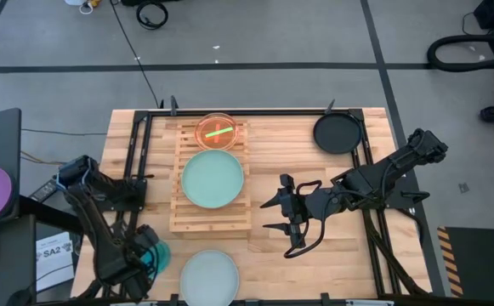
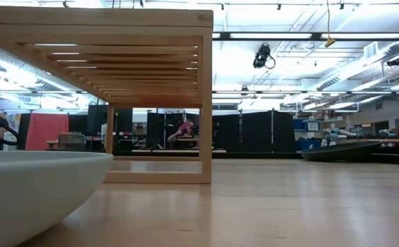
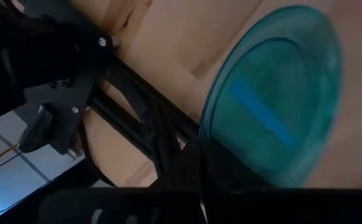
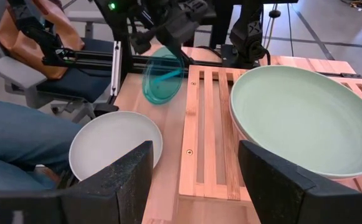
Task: Place and stack plates onto a shelf
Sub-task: Stack the blue transparent plate on the green transparent plate
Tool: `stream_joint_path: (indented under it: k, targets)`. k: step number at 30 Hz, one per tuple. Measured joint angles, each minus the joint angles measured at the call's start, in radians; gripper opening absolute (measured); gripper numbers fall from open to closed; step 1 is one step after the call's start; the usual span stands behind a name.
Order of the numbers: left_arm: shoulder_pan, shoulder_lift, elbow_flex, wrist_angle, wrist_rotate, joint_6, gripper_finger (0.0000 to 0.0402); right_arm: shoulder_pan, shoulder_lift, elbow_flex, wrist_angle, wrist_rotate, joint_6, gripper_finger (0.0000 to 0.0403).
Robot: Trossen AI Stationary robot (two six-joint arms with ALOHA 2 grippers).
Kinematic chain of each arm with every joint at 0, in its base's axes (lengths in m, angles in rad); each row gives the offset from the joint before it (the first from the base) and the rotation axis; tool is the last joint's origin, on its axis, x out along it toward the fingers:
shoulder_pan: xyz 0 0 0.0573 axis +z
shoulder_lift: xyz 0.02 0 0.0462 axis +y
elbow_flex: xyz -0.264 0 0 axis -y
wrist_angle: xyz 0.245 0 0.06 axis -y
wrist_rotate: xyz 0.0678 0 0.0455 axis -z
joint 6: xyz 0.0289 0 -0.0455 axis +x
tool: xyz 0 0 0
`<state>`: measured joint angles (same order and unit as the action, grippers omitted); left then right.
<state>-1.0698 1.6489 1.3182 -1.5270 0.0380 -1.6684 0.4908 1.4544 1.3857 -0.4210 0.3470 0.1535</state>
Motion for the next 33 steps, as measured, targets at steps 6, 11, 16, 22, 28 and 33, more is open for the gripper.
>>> stream_joint_path:
  k: [6,11,16,22,28,33]
  targets:
    - [0.0,0.0,0.068,-0.046,-0.001,0.0,0.0001,0.0,0.0,0.0,0.0,0.0,0.0,0.024]
    - [0.0,0.0,0.1,-0.044,-0.025,0.0,0.0,0.0,0.0,0.0,0.0,0.0,0.0,0.024]
    - [0.0,0.0,0.11,-0.044,-0.026,0.0,0.0,0.0,0.0,0.0,0.0,0.0,0.0,0.024]
    - [0.0,0.0,0.11,-0.044,-0.026,0.012,0.0,0.0,0.0,0.0,0.0,0.0,0.001,0.024]
    - [0.0,-0.001,0.11,-0.039,-0.026,0.024,0.0,0.0,0.0,0.0,0.0,0.0,0.003,0.024]
    - [0.0,-0.002,0.11,-0.021,-0.025,0.041,0.0,0.0,0.0,0.0,0.0,0.0,0.003,0.024]
